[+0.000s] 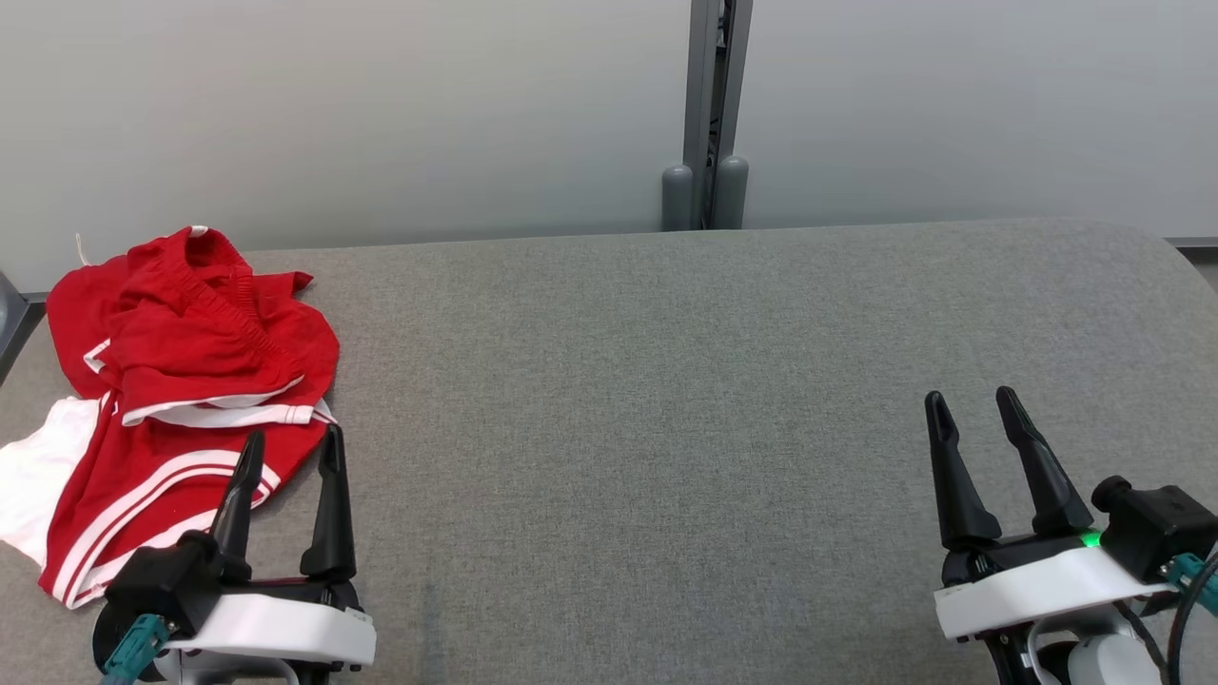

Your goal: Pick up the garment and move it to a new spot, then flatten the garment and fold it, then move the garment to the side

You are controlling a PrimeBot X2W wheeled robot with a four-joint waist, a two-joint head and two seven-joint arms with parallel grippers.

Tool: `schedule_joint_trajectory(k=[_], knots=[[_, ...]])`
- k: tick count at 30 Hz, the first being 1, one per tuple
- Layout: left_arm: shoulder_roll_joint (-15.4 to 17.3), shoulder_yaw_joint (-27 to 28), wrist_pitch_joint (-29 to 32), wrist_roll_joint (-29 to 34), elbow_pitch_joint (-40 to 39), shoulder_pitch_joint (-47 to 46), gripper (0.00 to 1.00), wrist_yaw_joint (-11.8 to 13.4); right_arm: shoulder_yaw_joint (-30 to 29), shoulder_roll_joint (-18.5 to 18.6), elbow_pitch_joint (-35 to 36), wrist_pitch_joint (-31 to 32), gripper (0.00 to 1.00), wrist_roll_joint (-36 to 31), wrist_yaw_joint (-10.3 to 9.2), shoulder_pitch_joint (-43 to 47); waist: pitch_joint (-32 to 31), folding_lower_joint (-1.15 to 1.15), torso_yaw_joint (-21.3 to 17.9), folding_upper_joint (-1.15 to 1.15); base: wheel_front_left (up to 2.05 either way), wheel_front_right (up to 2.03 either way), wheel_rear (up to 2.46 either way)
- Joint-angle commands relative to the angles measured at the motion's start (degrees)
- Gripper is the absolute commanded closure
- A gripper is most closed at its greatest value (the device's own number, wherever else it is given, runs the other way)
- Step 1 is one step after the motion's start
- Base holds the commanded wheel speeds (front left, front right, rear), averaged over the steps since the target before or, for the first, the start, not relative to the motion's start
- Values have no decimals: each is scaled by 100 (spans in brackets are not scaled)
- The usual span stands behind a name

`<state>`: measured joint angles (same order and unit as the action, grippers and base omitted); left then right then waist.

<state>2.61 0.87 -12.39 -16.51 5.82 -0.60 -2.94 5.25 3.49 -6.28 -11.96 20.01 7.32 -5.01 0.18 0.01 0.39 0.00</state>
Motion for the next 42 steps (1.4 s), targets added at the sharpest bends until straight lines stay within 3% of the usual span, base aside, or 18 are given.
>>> schedule_joint_trajectory(k=[1,26,42], knots=[[31,-3,-45,111,-45,-142,0,45,2,15,58,-61,0,-123,22,-1,-1,0,2,0,0,0,0],[40,-78,-288,1081,-24,-172,0,104,64,20,80,-346,0,-1125,29,23,8,-1,18,0,0,0,0],[39,-80,-280,1003,25,-174,0,106,72,25,47,-333,0,-1090,23,2,11,-1,23,0,0,0,0]])
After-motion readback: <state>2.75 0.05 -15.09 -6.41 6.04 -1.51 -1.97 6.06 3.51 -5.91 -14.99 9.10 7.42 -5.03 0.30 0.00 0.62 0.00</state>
